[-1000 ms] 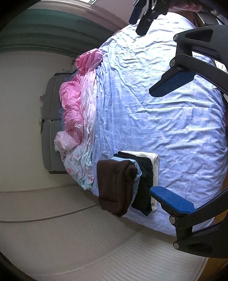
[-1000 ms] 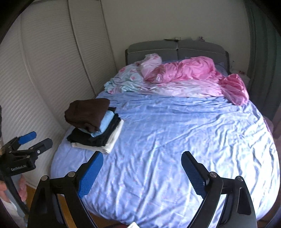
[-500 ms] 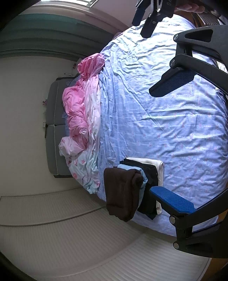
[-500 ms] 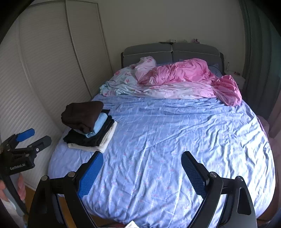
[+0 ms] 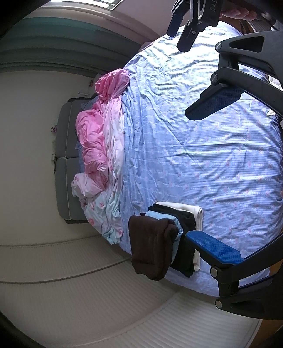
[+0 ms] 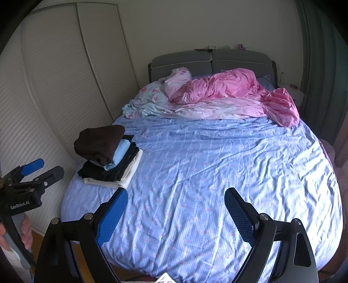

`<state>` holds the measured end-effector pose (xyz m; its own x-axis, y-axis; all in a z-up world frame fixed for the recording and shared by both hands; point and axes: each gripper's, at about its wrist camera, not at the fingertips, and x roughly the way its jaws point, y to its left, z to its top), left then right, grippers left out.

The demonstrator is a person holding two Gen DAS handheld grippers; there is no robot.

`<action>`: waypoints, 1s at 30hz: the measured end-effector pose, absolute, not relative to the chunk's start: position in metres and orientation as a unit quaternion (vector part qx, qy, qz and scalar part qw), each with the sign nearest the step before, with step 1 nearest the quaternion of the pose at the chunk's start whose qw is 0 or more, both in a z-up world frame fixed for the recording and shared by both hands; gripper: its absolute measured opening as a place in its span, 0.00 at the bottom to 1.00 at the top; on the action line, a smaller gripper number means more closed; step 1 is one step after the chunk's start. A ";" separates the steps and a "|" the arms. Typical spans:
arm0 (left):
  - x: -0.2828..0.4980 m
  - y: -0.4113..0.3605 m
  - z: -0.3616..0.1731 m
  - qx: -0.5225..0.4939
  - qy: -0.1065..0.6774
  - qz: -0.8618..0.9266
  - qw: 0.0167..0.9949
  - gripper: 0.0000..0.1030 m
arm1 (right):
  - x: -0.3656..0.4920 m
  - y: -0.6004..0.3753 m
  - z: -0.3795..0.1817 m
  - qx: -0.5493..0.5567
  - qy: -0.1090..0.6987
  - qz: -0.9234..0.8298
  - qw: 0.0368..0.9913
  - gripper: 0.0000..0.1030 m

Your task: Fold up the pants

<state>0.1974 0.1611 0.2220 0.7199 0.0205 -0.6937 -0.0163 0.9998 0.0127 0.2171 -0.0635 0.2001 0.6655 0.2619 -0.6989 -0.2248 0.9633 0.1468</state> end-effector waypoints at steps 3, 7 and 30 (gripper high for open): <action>0.200 0.156 0.221 0.001 0.376 0.009 0.927 1.00 | 0.218 -0.063 0.200 0.023 0.386 0.132 0.913 0.89; 0.203 0.152 0.220 -0.002 0.378 0.012 0.926 1.00 | 0.222 -0.072 0.199 0.022 0.387 0.131 0.912 0.89; 0.198 0.138 0.210 -0.002 0.382 0.032 0.924 1.00 | 0.227 -0.092 0.190 0.017 0.397 0.146 0.906 0.89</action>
<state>0.1984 0.1378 0.2105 0.7062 0.0587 -0.7056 -0.0614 0.9979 0.0216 0.2271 -0.0920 0.1898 0.6427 0.2777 -0.7140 -0.2508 0.9569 0.1465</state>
